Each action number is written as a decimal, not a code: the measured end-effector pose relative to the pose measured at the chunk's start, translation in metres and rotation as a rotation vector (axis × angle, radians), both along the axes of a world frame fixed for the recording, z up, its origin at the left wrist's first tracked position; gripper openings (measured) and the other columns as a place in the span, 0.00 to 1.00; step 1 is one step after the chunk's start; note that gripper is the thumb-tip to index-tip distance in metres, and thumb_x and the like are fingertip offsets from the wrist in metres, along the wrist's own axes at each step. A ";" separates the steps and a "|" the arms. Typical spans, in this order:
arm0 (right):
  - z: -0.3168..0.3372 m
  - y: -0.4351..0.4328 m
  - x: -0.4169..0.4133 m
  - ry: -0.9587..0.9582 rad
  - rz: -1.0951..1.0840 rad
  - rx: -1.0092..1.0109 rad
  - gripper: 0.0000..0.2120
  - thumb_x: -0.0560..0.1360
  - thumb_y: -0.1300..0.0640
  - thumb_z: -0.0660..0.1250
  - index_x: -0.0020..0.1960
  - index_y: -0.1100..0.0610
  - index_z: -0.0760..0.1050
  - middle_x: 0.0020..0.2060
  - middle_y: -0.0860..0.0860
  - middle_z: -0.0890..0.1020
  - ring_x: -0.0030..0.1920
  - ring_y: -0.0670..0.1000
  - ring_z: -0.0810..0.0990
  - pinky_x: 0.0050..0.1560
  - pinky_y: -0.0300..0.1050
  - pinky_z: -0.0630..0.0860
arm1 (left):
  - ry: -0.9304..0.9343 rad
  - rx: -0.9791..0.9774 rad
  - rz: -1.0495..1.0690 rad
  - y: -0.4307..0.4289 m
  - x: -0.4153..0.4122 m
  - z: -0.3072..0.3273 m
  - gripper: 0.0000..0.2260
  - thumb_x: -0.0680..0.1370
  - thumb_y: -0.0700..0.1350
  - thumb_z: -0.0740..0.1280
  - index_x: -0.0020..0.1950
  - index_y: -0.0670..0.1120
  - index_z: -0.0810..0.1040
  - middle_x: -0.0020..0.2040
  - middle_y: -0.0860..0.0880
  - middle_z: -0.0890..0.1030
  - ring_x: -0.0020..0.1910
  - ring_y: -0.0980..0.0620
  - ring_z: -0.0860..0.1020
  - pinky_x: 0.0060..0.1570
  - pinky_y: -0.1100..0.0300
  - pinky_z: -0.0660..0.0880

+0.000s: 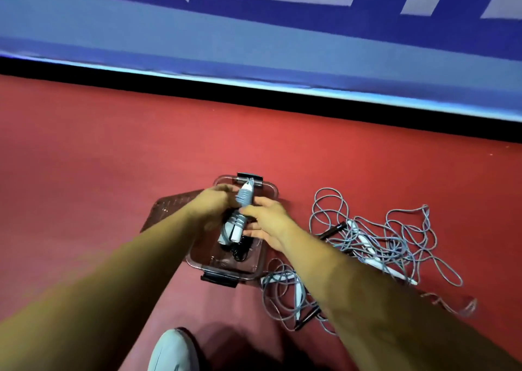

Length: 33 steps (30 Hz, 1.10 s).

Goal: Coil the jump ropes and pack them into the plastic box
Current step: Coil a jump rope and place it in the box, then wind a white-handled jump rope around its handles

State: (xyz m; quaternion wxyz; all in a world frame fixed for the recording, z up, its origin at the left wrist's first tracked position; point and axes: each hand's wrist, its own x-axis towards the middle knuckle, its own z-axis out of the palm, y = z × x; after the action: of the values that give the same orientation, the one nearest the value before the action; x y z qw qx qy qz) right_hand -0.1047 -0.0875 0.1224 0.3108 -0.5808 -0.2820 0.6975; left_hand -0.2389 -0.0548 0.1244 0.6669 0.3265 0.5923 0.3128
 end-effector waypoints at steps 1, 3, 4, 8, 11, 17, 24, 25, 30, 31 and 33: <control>-0.013 0.003 -0.003 -0.023 0.020 -0.043 0.16 0.76 0.65 0.67 0.60 0.52 0.70 0.43 0.55 0.80 0.34 0.52 0.77 0.39 0.46 0.77 | 0.033 -0.029 -0.005 0.002 -0.002 -0.018 0.12 0.76 0.26 0.61 0.55 0.39 0.74 0.43 0.39 0.79 0.37 0.45 0.79 0.39 0.55 0.78; -0.039 0.010 -0.009 -0.094 0.042 -0.114 0.16 0.76 0.65 0.66 0.59 0.52 0.69 0.39 0.52 0.78 0.33 0.51 0.76 0.38 0.45 0.76 | 0.087 -0.068 -0.011 0.001 -0.006 -0.049 0.12 0.77 0.27 0.63 0.56 0.40 0.75 0.41 0.41 0.80 0.35 0.48 0.78 0.34 0.60 0.78; -0.048 0.014 -0.013 -0.130 0.055 -0.141 0.17 0.76 0.65 0.65 0.62 0.54 0.69 0.39 0.52 0.77 0.33 0.51 0.75 0.38 0.46 0.76 | 0.125 -0.064 -0.018 -0.001 -0.008 -0.060 0.11 0.77 0.28 0.64 0.56 0.40 0.75 0.42 0.42 0.79 0.35 0.49 0.78 0.31 0.62 0.78; -0.090 0.036 -0.033 -0.265 0.139 -0.213 0.18 0.77 0.66 0.64 0.66 0.60 0.68 0.45 0.58 0.78 0.40 0.55 0.77 0.50 0.52 0.79 | 0.283 -0.040 -0.068 0.004 -0.016 -0.111 0.14 0.79 0.29 0.60 0.64 0.35 0.75 0.51 0.37 0.81 0.42 0.46 0.78 0.38 0.62 0.77; -0.104 0.041 -0.033 -0.346 0.194 -0.164 0.19 0.74 0.67 0.65 0.65 0.60 0.71 0.58 0.61 0.80 0.53 0.59 0.80 0.53 0.56 0.80 | 0.351 -0.036 -0.124 0.007 -0.022 -0.123 0.16 0.77 0.28 0.58 0.61 0.38 0.79 0.53 0.37 0.82 0.43 0.45 0.79 0.42 0.58 0.77; -0.069 0.040 0.035 -0.231 0.201 0.003 0.09 0.78 0.69 0.62 0.56 0.61 0.73 0.39 0.57 0.77 0.38 0.53 0.78 0.38 0.43 0.81 | 0.392 0.122 -0.118 0.021 -0.006 -0.087 0.11 0.78 0.27 0.57 0.48 0.39 0.75 0.41 0.44 0.78 0.36 0.48 0.75 0.36 0.62 0.73; -0.095 0.001 0.173 -0.830 0.327 0.062 0.07 0.72 0.62 0.67 0.35 0.60 0.75 0.33 0.59 0.76 0.35 0.54 0.76 0.43 0.52 0.79 | 0.397 0.311 -0.487 -0.001 0.092 -0.045 0.10 0.81 0.34 0.59 0.45 0.44 0.77 0.31 0.47 0.74 0.28 0.52 0.72 0.27 0.65 0.69; -0.105 -0.007 0.180 -0.858 0.356 0.070 0.07 0.71 0.62 0.69 0.36 0.63 0.76 0.32 0.59 0.76 0.34 0.53 0.75 0.42 0.53 0.78 | 0.406 0.298 -0.563 -0.007 0.103 -0.049 0.10 0.81 0.34 0.59 0.45 0.44 0.77 0.31 0.47 0.74 0.29 0.50 0.72 0.27 0.65 0.69; -0.131 -0.045 0.189 -0.809 0.430 0.174 0.10 0.69 0.61 0.71 0.51 0.59 0.80 0.42 0.54 0.83 0.43 0.54 0.79 0.44 0.43 0.73 | 0.654 0.298 -0.786 -0.036 0.147 -0.093 0.04 0.76 0.40 0.67 0.46 0.40 0.80 0.42 0.40 0.82 0.45 0.40 0.82 0.41 0.57 0.72; -0.137 -0.050 0.188 -0.772 0.453 0.186 0.14 0.70 0.62 0.71 0.55 0.58 0.79 0.47 0.52 0.83 0.46 0.51 0.79 0.44 0.39 0.71 | 0.731 0.288 -0.824 -0.041 0.150 -0.100 0.06 0.76 0.42 0.67 0.48 0.40 0.81 0.45 0.39 0.83 0.48 0.40 0.81 0.42 0.57 0.71; -0.149 -0.057 0.186 -0.703 0.518 0.185 0.23 0.70 0.64 0.71 0.65 0.55 0.76 0.53 0.50 0.80 0.51 0.49 0.78 0.49 0.35 0.70 | 0.830 0.212 -0.917 -0.048 0.151 -0.117 0.11 0.77 0.47 0.68 0.54 0.41 0.81 0.52 0.40 0.83 0.53 0.40 0.80 0.46 0.57 0.72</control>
State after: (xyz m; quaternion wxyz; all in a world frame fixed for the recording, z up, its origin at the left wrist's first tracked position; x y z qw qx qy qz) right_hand 0.0810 -0.1441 -0.0271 0.0618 -0.6626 -0.5679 0.4843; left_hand -0.0876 -0.1033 0.0071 0.4118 0.7061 0.5672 -0.1008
